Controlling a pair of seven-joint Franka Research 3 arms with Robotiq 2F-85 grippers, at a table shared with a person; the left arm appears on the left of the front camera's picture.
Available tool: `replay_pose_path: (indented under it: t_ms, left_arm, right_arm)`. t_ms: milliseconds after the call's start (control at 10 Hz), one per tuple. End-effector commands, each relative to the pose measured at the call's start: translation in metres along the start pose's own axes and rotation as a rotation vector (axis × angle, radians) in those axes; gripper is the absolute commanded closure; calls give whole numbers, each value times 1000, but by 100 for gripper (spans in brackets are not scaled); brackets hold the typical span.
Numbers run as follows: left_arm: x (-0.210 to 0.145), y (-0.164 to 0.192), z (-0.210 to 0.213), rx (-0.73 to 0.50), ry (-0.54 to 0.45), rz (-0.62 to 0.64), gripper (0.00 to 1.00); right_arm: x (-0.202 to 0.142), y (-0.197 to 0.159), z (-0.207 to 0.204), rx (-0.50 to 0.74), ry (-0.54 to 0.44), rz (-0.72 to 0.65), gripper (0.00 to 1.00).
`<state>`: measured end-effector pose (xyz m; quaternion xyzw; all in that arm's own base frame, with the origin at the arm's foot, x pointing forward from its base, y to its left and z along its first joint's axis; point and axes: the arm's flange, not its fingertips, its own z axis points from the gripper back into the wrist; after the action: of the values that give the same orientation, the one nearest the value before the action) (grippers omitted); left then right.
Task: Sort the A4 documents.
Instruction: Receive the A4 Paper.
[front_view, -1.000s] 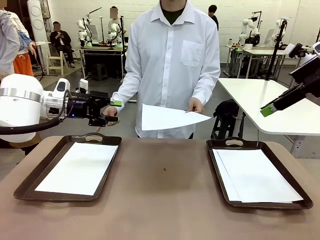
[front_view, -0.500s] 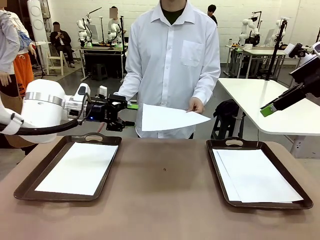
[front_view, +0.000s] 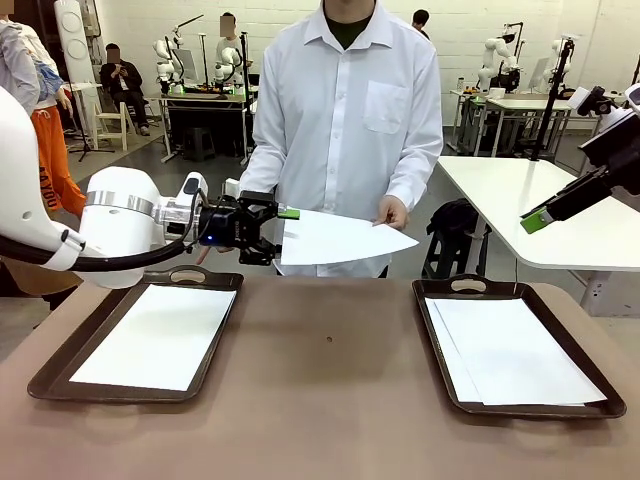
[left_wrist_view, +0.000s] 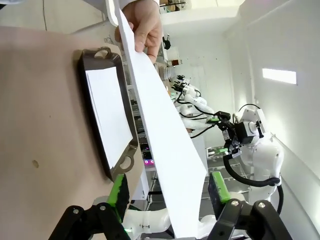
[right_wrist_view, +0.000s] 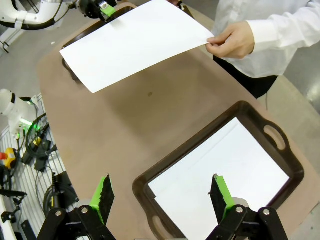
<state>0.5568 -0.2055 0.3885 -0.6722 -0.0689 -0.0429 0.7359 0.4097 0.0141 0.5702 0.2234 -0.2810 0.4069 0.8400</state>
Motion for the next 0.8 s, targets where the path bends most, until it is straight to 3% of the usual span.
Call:
replay_pose_path:
  t_ms: [0, 400, 500, 600, 700]
  left_arm:
    - [9, 2, -12, -39, -21, 38, 17]
    - [9, 10, -19, -75, -23, 75, 19]
    - [8, 9, -19, -96, -18, 66, 37]
    - [9, 10, -18, -109, -16, 74, 39]
    - [9, 11, -18, -112, -12, 75, 57]
  right_arm:
    - [0, -1, -1, 23, -22, 2, 0]
    - [0, -1, -1, 23, -22, 2, 0]
    - [0, -1, -1, 23, -22, 2, 0]
    - [0, -1, -1, 23, -22, 2, 0]
    - [0, -1, -1, 23, -22, 2, 0]
